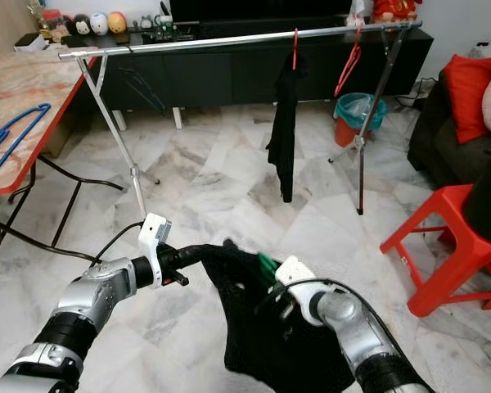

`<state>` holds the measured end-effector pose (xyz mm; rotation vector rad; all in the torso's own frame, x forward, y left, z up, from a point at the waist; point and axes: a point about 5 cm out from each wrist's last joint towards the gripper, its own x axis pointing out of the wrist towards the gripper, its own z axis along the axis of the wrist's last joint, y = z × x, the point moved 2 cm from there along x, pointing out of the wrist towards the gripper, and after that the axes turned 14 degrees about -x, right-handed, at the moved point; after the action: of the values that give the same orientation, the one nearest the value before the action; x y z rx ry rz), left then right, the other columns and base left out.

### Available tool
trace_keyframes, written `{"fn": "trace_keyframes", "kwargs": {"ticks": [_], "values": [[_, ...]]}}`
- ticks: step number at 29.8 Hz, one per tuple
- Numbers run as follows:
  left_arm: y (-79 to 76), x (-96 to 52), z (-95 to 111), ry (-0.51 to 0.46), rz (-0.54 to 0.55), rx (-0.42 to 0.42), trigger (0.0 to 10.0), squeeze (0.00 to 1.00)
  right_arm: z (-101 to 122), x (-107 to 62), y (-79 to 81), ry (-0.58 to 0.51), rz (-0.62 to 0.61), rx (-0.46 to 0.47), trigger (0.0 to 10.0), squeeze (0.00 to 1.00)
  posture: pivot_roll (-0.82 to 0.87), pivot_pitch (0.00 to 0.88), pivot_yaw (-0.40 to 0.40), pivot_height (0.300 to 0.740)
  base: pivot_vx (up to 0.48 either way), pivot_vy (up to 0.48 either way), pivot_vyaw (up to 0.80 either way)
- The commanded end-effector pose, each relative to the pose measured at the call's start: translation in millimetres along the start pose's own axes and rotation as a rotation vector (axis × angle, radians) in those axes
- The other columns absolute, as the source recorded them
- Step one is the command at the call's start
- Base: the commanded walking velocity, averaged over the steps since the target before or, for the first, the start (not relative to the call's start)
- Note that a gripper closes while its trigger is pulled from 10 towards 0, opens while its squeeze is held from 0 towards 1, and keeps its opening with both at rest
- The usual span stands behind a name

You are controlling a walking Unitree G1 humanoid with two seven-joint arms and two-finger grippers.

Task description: Hang hanger

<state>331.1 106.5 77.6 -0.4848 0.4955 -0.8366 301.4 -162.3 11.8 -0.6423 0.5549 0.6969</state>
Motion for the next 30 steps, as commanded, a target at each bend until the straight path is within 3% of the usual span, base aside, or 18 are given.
{"fn": "trace_keyframes", "kwargs": {"ticks": [1, 2, 5, 10, 12, 17, 18, 20, 21, 24, 30], "values": [[-5.3, -0.9, 1.5, -0.002, -0.033, 0.008, 10.0, 0.00, 13.5, 2.6, 6.6, -0.084, 0.053, 0.037, 10.0, 0.00, 0.02, 0.035, 0.041, 0.740, 0.000, 0.000, 0.00], [-8.0, -0.7, 2.3, -0.004, -0.044, 0.001, 10.0, 0.00, 25.1, 2.1, 11.4, -0.166, 0.100, 0.073, 10.0, 0.00, 0.02, 0.034, 0.040, 0.740, 0.000, 0.000, 0.00], [-14.0, 0.8, 5.3, -0.018, -0.066, 0.003, 10.0, 0.00, 37.8, -1.6, 18.7, -0.261, 0.188, 0.118, 10.0, 0.00, 0.02, 0.035, 0.042, 0.740, 0.000, 0.000, 0.00], [-16.8, 2.9, 11.6, -0.052, -0.055, 0.012, 10.0, 0.00, 31.8, -6.7, 30.8, -0.247, 0.285, 0.075, 10.0, 0.00, 0.01, 0.035, 0.040, 0.740, 0.000, 0.000, 0.00], [-20.3, 2.0, 13.9, -0.064, -0.076, 0.021, 10.0, 0.00, 23.3, -6.4, 29.8, -0.209, 0.270, 0.065, 10.0, 0.00, 0.01, 0.038, 0.040, 0.740, 0.000, 0.000, 0.00], [-24.9, -2.0, 13.1, -0.058, -0.106, 0.040, 10.0, 0.00, 27.5, -8.2, 23.1, -0.251, 0.215, 0.086, 10.0, 0.00, 0.01, 0.038, 0.043, 0.740, 0.000, 0.000, 0.00], [-27.1, -3.3, 12.7, -0.057, -0.126, 0.044, 10.0, 0.58, 30.9, -7.3, 18.9, -0.265, 0.180, 0.097, 10.0, 0.00, 0.01, 0.038, 0.042, 0.740, 0.000, 0.000, 0.00], [-28.0, -3.8, 12.5, -0.057, -0.133, 0.041, 10.0, 0.58, 32.5, -6.8, 16.4, -0.272, 0.160, 0.106, 10.0, 0.00, 0.01, 0.038, 0.042, 0.740, 0.000, 0.000, 0.00], [-28.0, -4.0, 12.6, -0.058, -0.133, 0.040, 10.0, 1.00, 33.3, -6.6, 14.9, -0.275, 0.150, 0.111, 10.0, 0.00, 0.01, 0.037, 0.043, 0.740, 0.000, 0.000, 0.00], [-27.9, -5.1, 12.8, -0.058, -0.130, 0.042, 10.0, 1.00, 43.1, -5.0, 6.2, -0.324, 0.091, 0.130, 10.0, 0.00, 0.01, 0.037, 0.044, 0.740, 0.000, 0.000, 0.00], [-29.3, -6.3, 12.3, -0.049, -0.137, 0.043, 10.0, 1.00, 63.4, -7.8, 6.8, -0.440, 0.115, 0.123, 10.0, 0.00, 0.01, 0.029, 0.046, 0.740, 0.000, 0.000, 0.00]]}}
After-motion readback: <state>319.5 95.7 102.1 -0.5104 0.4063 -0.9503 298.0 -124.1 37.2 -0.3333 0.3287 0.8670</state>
